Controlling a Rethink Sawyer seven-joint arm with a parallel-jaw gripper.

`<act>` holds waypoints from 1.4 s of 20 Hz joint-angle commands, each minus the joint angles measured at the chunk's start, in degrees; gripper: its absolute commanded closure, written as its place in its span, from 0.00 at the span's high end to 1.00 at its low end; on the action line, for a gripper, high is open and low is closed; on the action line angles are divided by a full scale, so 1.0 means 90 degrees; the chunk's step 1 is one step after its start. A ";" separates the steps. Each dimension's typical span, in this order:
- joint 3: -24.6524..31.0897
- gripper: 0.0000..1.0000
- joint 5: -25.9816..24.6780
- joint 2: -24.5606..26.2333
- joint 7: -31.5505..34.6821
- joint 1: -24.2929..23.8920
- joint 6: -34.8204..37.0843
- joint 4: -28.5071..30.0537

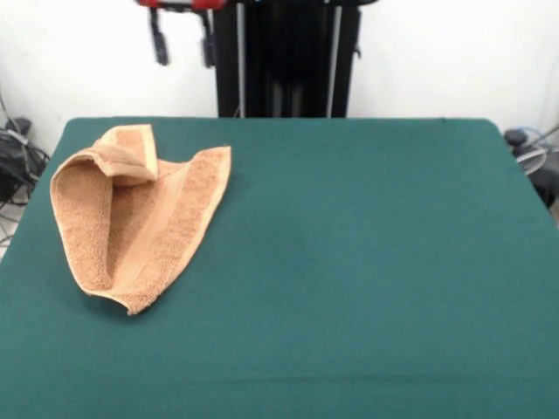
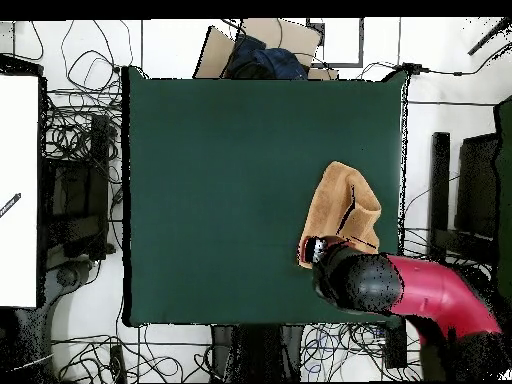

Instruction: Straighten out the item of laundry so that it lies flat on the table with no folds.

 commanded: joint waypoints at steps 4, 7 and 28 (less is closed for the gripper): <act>-0.0735 1.00 -0.0341 0.0335 0.1295 0.0989 -0.0555 0.0247; -0.1043 1.00 -0.0433 0.0974 0.1399 0.1288 -0.0820 -0.0114; -0.0864 1.00 -0.0046 0.2881 0.0348 0.0944 -0.1386 -0.0962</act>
